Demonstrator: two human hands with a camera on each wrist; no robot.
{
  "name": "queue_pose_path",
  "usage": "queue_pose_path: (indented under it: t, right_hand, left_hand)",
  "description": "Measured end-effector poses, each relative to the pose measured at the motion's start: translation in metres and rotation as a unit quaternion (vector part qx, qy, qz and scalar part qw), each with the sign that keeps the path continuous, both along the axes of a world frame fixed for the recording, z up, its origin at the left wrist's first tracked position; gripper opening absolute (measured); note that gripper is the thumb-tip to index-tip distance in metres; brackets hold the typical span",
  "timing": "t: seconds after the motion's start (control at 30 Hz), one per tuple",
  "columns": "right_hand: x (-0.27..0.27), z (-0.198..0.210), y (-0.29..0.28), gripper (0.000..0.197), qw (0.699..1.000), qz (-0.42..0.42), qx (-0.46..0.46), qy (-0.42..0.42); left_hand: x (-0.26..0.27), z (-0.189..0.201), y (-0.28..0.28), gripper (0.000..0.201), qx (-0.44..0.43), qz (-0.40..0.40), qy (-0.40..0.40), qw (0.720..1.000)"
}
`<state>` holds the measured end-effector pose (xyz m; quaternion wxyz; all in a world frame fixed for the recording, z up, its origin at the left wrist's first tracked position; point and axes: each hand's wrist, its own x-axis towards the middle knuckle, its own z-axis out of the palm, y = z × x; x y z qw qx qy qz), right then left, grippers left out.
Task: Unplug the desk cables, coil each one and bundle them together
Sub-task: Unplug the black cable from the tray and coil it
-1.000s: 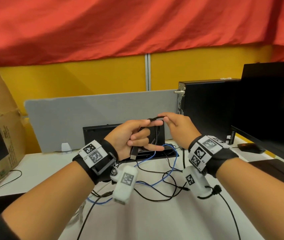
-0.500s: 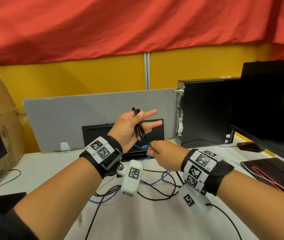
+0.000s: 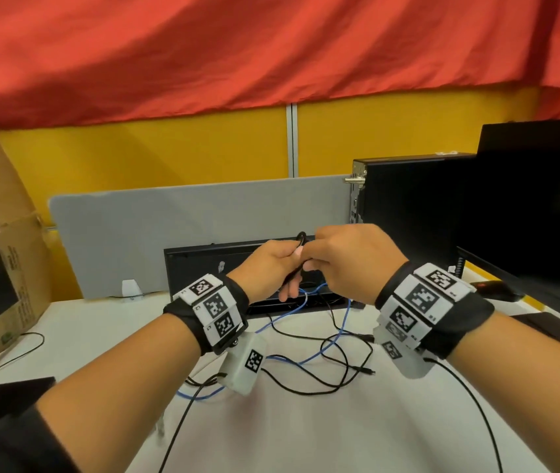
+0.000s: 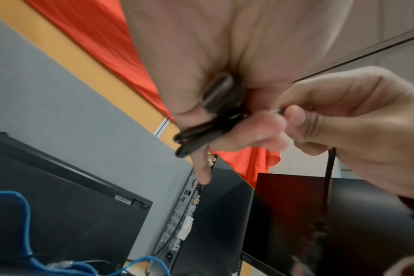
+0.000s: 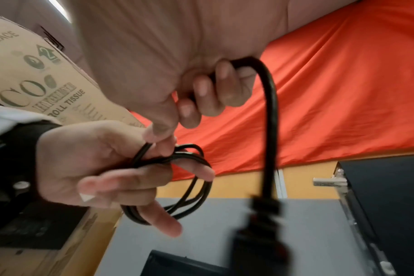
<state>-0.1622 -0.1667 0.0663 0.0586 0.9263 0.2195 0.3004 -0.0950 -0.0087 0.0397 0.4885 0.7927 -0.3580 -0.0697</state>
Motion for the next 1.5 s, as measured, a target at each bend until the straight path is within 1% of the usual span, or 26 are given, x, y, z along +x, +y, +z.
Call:
queue_pose_path:
  t: [0.1,0.2,0.27,0.33,0.43,0.47,0.5,0.53,0.57,0.63,0.7,0.77,0.83,0.87,0.93,0.97,1.0,1.03,1.07,1.1,1.13,1.23,1.3,1.4,1.43,1.5]
  right_hand:
    - [-0.001,0.007,-0.008,0.012,0.998,-0.015,0.023,-0.050]
    - [0.001,0.007,-0.013,0.008,0.996,-0.001,0.021,-0.083]
    - [0.005,0.005,-0.013,0.007,0.997,0.005,0.000,-0.083]
    - [0.009,0.008,-0.016,0.010,0.995,-0.011,0.005,-0.096]
    - [0.008,0.012,-0.023,0.014,0.978,-0.042,0.096,-0.181]
    - [0.005,0.011,-0.022,0.012,0.969,-0.025,0.126,-0.211]
    - [0.001,0.008,-0.019,0.010,0.964,0.006,0.143,-0.223]
    - [-0.003,0.002,-0.015,0.009,0.967,0.035,0.149,-0.203]
    - [-0.006,-0.006,-0.008,0.011,0.975,0.049,0.150,-0.156]
    - [-0.008,-0.025,0.005,0.017,0.983,0.013,0.176,-0.040]
    - [-0.003,-0.044,0.012,0.026,0.971,-0.028,0.237,0.032]
    - [0.005,-0.055,0.014,0.031,0.958,-0.035,0.280,0.049]
    - [0.011,-0.058,0.016,0.024,0.952,-0.025,0.306,0.022]
    - [0.013,-0.058,0.016,0.020,0.942,-0.021,0.334,0.019]
    - [0.018,-0.058,0.017,0.024,0.909,-0.018,0.414,0.042]
    - [0.020,-0.057,0.017,0.028,0.885,-0.015,0.460,0.072]
    - [0.022,-0.056,0.017,0.030,0.854,-0.002,0.509,0.112]
    - [0.024,-0.054,0.017,0.028,0.819,0.019,0.553,0.153]
    - [0.024,-0.054,0.017,0.024,0.797,0.034,0.579,0.171]
    - [0.025,-0.054,0.016,0.018,0.800,0.038,0.578,0.159]
    - [0.024,-0.055,0.016,0.014,0.810,0.043,0.570,0.134]
    - [0.021,-0.056,0.017,0.020,0.840,0.042,0.536,0.074]
    - [0.022,-0.056,0.013,0.022,0.879,-0.010,0.476,0.022]
    - [0.023,-0.053,0.009,0.021,0.931,-0.069,0.357,-0.033]
    - [0.022,-0.052,0.010,0.017,0.942,-0.076,0.321,-0.056]
    - [0.019,-0.050,0.012,0.009,0.953,-0.085,0.277,-0.084]
  left_hand:
    - [-0.006,0.000,0.000,0.036,-0.028,0.007,0.038,0.999]
    - [-0.011,-0.005,-0.001,0.040,-0.059,0.033,0.090,0.994]
    - [-0.014,-0.008,-0.003,0.043,-0.088,0.018,0.146,0.985]
    - [-0.015,-0.011,-0.004,0.041,-0.109,0.001,0.188,0.976]
    - [-0.015,-0.017,-0.002,0.030,-0.149,0.018,0.224,0.963]
    - [-0.013,-0.019,-0.001,0.031,-0.179,0.028,0.242,0.953]
    - [-0.010,-0.020,0.000,0.032,-0.215,0.037,0.267,0.939]
    - [-0.008,-0.020,0.001,0.034,-0.251,0.041,0.294,0.921]
    - [-0.006,-0.019,0.001,0.036,-0.283,0.041,0.320,0.903]
    - [-0.005,-0.017,-0.001,0.040,-0.318,0.035,0.358,0.877]
    - [-0.006,-0.016,-0.003,0.042,-0.323,0.030,0.374,0.869]
    - [-0.008,-0.016,-0.006,0.043,-0.334,0.014,0.385,0.860]
    - [-0.009,-0.016,-0.006,0.044,-0.337,0.003,0.386,0.859]
    - [-0.009,-0.017,-0.005,0.045,-0.331,-0.003,0.382,0.863]
    - [-0.010,-0.019,-0.005,0.047,-0.308,-0.016,0.376,0.874]
    - [-0.011,-0.021,-0.005,0.049,-0.294,-0.021,0.370,0.881]
    - [-0.011,-0.023,-0.006,0.050,-0.280,-0.024,0.362,0.889]
    - [-0.011,-0.024,-0.007,0.052,-0.269,-0.021,0.354,0.896]
    - [-0.011,-0.025,-0.007,0.053,-0.261,-0.016,0.347,0.901]
    - [-0.010,-0.026,-0.007,0.053,-0.255,-0.007,0.339,0.905]
    - [-0.009,-0.026,-0.006,0.054,-0.252,0.003,0.333,0.909]
    - [-0.008,-0.025,-0.006,0.055,-0.252,0.021,0.346,0.903]
    - [-0.009,-0.022,-0.007,0.053,-0.244,0.032,0.356,0.901]
    - [-0.012,-0.018,-0.012,0.049,-0.233,0.065,0.339,0.909]
    - [-0.013,-0.016,-0.013,0.045,-0.239,0.076,0.326,0.911]
    - [-0.013,-0.012,-0.016,0.035,-0.247,0.088,0.299,0.918]
